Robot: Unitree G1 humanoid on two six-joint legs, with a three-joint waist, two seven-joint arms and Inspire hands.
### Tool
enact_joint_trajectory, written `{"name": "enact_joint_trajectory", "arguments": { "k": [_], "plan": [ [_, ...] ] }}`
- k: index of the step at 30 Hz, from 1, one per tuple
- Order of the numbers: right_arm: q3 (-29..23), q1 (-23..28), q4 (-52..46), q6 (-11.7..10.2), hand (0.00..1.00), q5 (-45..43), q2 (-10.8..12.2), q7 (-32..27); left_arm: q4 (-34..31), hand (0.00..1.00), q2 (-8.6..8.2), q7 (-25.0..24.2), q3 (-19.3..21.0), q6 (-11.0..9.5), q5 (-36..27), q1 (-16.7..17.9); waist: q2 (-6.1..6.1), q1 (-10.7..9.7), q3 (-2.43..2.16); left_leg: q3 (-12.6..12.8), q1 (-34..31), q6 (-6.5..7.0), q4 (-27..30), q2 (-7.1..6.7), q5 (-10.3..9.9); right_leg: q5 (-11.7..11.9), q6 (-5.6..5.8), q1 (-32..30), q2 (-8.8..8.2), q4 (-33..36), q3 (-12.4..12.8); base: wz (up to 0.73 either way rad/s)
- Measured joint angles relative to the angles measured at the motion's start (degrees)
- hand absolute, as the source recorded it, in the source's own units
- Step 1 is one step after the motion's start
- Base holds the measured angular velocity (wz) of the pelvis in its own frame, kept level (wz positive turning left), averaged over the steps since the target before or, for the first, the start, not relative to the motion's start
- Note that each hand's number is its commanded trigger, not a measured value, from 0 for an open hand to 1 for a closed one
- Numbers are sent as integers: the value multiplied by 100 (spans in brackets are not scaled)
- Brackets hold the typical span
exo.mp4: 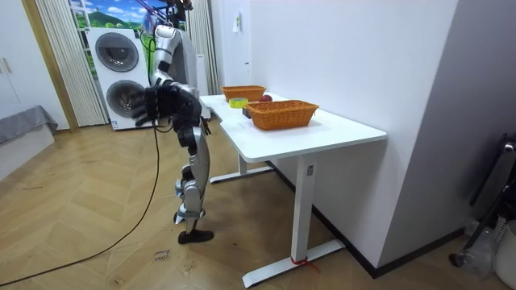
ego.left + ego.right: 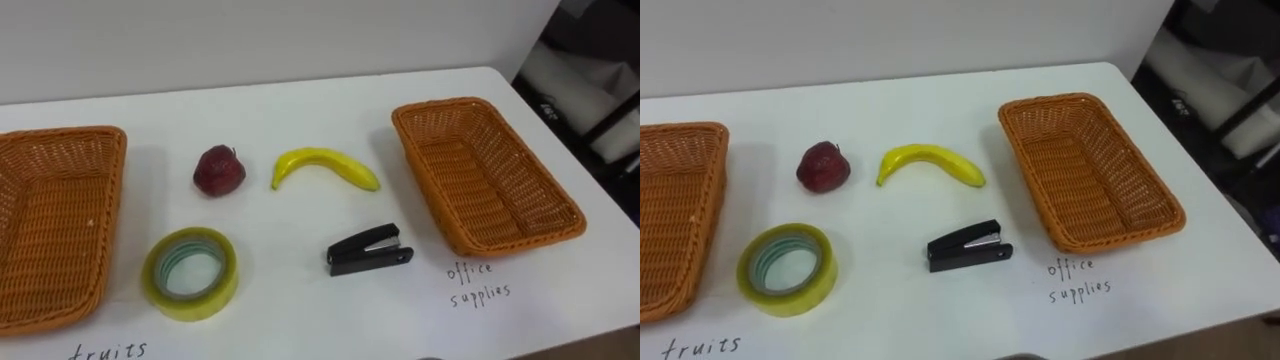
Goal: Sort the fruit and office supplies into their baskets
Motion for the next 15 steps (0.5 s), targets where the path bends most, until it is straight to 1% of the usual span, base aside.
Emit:
{"name": "enact_joint_trajectory", "arguments": {
  "k": [2,4,6,7,8,9,10,11,13,14,15],
  "plan": [
    [-23,-82,-438,2,0,-222,-42,-103,82,0,46,-12,-5,-26,-2,0,-24,13,-7,-4,-13,0,-4,-1,0,0,0,-15,-1,0,-7,0],
    [-22,-107,-901,-2,0,-694,-149,-164,244,0,84,-13,-22,-32,6,-7,-35,18,-7,-6,-5,0,-3,-2,0,0,0,-1,0,-2,-8,0],
    [-8,-142,-1315,-12,0,-1230,-375,-164,340,0,102,-11,-76,-22,29,-4,-92,50,15,-14,-17,0,-2,-3,1,0,0,-12,-1,-1,-8,0],
    [-8,-175,-1397,-12,0,-1357,-418,-163,347,0,102,-11,-82,-22,33,-4,-102,49,25,-15,-33,0,0,-2,1,0,0,-28,-2,-1,-15,4],
    [-10,-302,-1509,-11,0,-1614,-509,-153,377,0,107,-9,-84,-22,31,-11,-187,35,11,-31,-62,0,8,-2,1,2,-2,-49,-5,6,-36,6],
    [-11,-406,-1642,-12,0,-1806,-573,-134,494,0,131,-6,-93,-26,31,-51,-199,37,37,-45,-70,0,16,0,2,5,-6,-38,-4,6,-52,8],
    [-11,-456,-1703,-11,0,-1888,-603,-109,561,0,148,-5,-95,-24,30,-81,-230,42,38,-53,-70,-1,20,1,2,7,-8,-25,-4,10,-61,8],
    [-11,-556,-1845,-12,0,-2010,-634,-52,651,0,168,-4,-99,-15,33,-129,-242,60,27,-66,-70,-1,20,4,3,12,-12,-12,-2,2,-77,6],
    [-11,-741,-2028,-12,0,-2093,-645,67,657,0,172,-3,-132,-12,36,-146,-288,75,38,-85,-74,-1,20,7,3,28,-14,6,-4,-6,-102,3],
    [-8,-847,-2121,-12,0,-2146,-647,138,658,0,173,1,-162,-12,45,-158,-308,143,51,-85,-73,-1,22,10,2,35,-13,27,-3,-6,-103,0],
    [-2,-898,-2241,-12,0,-2168,-648,202,663,0,171,14,-198,-13,52,-174,-304,177,54,-82,-72,-1,22,12,2,45,-12,29,-4,-6,-110,0]
  ]
}}
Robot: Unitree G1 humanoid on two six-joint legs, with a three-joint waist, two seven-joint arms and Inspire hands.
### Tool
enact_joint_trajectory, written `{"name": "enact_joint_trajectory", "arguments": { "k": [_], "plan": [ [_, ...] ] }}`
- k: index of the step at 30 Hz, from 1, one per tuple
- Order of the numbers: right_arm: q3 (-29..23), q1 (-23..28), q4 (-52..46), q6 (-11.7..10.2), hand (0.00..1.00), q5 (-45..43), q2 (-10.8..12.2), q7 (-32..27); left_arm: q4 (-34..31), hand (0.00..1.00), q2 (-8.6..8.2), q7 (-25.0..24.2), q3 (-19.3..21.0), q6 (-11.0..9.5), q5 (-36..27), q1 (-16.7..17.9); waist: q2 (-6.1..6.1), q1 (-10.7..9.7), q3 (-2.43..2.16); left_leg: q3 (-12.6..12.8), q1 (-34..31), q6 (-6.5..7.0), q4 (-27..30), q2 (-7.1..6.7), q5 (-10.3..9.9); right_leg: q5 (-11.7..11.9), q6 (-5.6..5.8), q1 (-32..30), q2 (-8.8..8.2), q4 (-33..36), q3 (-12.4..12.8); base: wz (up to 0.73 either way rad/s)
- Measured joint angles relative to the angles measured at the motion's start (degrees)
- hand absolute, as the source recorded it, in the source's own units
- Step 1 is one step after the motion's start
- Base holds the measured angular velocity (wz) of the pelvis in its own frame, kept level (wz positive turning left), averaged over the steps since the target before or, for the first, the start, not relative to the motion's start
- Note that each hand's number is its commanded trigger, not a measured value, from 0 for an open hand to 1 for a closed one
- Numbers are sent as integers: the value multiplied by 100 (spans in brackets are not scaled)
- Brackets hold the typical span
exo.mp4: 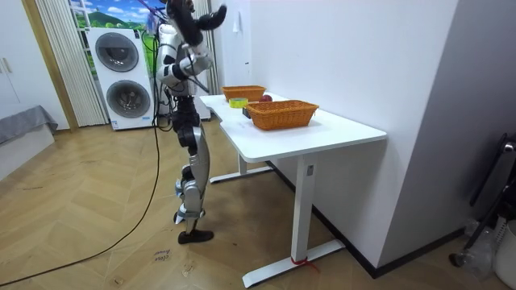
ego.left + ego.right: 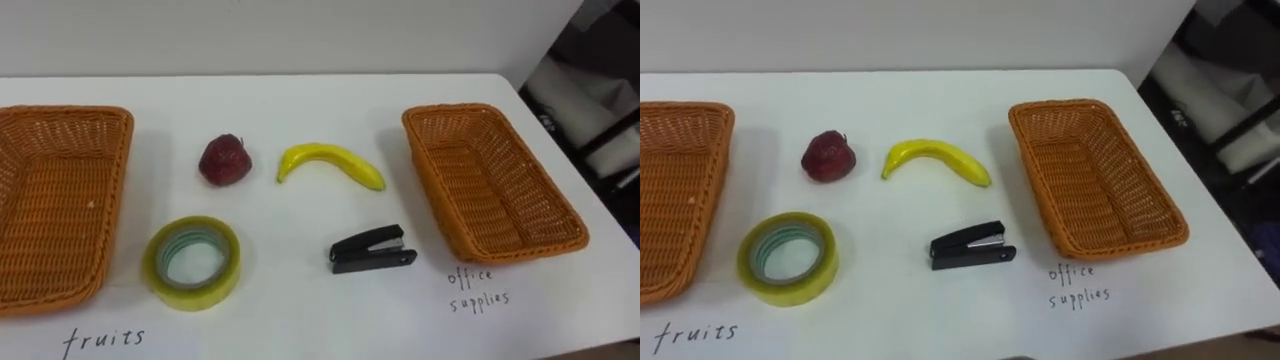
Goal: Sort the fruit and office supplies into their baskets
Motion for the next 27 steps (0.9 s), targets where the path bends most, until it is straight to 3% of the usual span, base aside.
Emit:
{"name": "enact_joint_trajectory", "arguments": {
  "k": [5,9,11,12,16,24,27],
  "plan": [
    [275,-284,-360,-4,0,-192,-30,309,46,0,3,101,-12,-12,104,-5,118,60,-13,-5,-5,0,3,2,0,3,1,4,-5,7,-26,1],
    [437,-457,-647,33,0,-457,-215,664,79,0,-8,57,23,-11,335,-64,256,139,-46,-28,-1,-2,16,8,1,9,-8,20,-10,4,-72,2],
    [516,-467,-899,39,0,-491,-229,840,78,0,-19,-5,22,-11,342,-63,287,168,-41,-45,18,-14,15,12,10,12,-14,39,-7,6,-77,4],
    [606,-548,-978,38,0,-494,-233,948,119,0,-31,-19,22,-11,341,-56,278,168,-20,-83,38,-18,15,14,17,15,-18,70,-8,5,-116,6],
    [664,-721,-1014,39,0,-494,-239,1261,261,0,-43,-147,21,-13,350,-114,221,170,-9,-95,70,-26,69,24,22,11,-24,113,-23,-5,-219,8],
    [893,-1157,-1073,41,0,-494,-367,1757,451,0,-62,-258,25,-8,471,-184,168,318,-41,-143,70,-17,104,3,32,8,-30,130,-79,0,-357,3],
    [973,-1198,-1083,64,0,-490,-394,1966,452,0,-61,-258,22,-4,572,-169,89,341,-51,-206,81,-16,105,-6,32,12,-29,211,-82,5,-407,10]
  ]
}}
